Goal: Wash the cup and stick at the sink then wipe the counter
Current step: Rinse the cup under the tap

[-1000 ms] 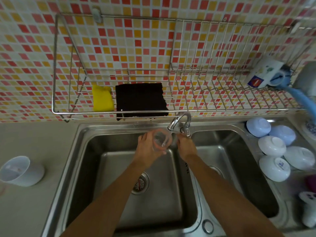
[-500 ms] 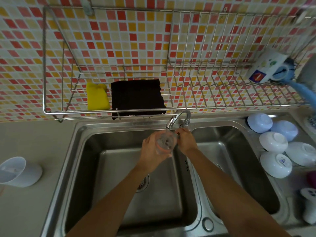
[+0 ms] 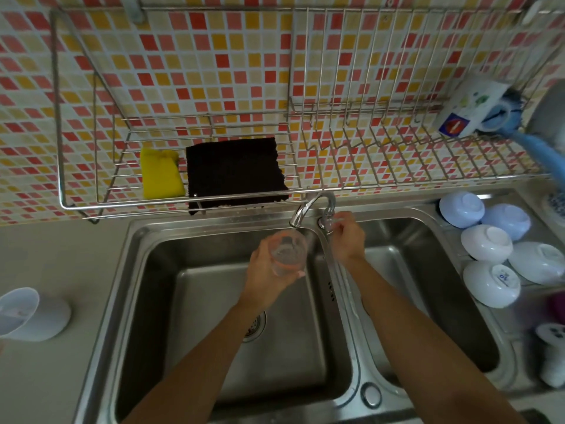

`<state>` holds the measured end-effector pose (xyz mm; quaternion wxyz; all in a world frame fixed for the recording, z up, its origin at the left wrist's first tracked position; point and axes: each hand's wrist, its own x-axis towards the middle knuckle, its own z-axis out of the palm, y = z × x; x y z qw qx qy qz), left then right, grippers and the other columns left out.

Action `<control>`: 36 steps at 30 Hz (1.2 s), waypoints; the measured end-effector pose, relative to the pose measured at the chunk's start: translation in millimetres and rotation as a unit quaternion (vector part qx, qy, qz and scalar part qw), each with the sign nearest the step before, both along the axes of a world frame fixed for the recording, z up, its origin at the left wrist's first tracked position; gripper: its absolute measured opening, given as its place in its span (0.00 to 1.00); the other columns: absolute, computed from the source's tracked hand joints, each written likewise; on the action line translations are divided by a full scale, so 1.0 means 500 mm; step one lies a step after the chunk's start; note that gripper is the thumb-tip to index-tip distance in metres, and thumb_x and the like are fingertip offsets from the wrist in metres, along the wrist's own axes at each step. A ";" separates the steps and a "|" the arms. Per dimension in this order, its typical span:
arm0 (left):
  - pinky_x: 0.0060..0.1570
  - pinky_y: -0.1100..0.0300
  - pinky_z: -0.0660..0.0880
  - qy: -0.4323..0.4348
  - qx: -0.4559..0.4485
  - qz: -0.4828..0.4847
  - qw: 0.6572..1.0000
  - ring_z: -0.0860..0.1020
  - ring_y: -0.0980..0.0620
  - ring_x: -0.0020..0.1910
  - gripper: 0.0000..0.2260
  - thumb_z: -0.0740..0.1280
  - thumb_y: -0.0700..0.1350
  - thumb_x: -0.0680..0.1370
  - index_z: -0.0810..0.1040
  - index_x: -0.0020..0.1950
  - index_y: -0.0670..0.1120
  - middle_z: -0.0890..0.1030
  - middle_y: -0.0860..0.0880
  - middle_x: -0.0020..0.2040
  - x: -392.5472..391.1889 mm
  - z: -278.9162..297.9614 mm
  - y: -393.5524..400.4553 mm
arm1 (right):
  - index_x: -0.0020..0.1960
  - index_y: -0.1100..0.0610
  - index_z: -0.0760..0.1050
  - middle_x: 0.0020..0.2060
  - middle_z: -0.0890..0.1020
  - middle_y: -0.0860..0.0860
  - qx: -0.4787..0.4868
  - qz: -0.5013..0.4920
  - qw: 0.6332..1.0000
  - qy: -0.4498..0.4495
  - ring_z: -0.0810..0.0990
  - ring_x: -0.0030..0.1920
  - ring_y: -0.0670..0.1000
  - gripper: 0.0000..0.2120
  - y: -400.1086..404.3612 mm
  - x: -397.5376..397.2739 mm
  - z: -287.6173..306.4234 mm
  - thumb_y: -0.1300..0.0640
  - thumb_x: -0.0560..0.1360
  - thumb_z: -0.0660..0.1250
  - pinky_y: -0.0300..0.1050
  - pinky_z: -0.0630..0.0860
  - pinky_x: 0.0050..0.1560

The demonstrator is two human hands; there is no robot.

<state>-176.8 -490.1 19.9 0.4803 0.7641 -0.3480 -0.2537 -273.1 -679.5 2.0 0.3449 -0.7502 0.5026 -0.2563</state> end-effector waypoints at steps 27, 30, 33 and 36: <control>0.62 0.55 0.71 -0.077 -0.001 -0.014 0.997 0.69 0.53 0.63 0.37 0.79 0.50 0.64 0.65 0.68 0.59 0.71 0.56 0.63 -0.011 -0.009 -0.007 | 0.72 0.67 0.59 0.70 0.68 0.63 -0.183 0.136 0.933 0.278 0.67 0.71 0.60 0.30 0.205 -0.176 -0.207 0.68 0.70 0.48 0.48 0.49 0.74; 0.62 0.55 0.69 -0.087 0.011 -0.011 0.996 0.67 0.53 0.64 0.37 0.79 0.51 0.64 0.65 0.69 0.56 0.71 0.55 0.64 -0.009 -0.007 -0.006 | 0.72 0.68 0.61 0.70 0.68 0.63 -0.188 0.132 0.932 0.279 0.67 0.71 0.60 0.29 0.205 -0.175 -0.204 0.68 0.71 0.47 0.48 0.49 0.74; 0.63 0.53 0.70 -0.089 0.012 -0.006 0.996 0.68 0.52 0.65 0.37 0.79 0.52 0.64 0.66 0.69 0.56 0.71 0.54 0.64 -0.008 -0.010 -0.004 | 0.72 0.68 0.60 0.71 0.67 0.63 -0.191 0.132 0.931 0.282 0.66 0.71 0.60 0.29 0.206 -0.176 -0.201 0.68 0.71 0.45 0.48 0.49 0.73; 0.61 0.56 0.70 -0.092 0.012 -0.021 0.995 0.69 0.53 0.63 0.37 0.79 0.51 0.64 0.66 0.68 0.59 0.72 0.55 0.62 -0.008 -0.007 -0.005 | 0.71 0.69 0.62 0.70 0.68 0.64 -0.195 0.128 0.931 0.281 0.67 0.71 0.61 0.29 0.208 -0.173 -0.198 0.69 0.71 0.45 0.48 0.49 0.73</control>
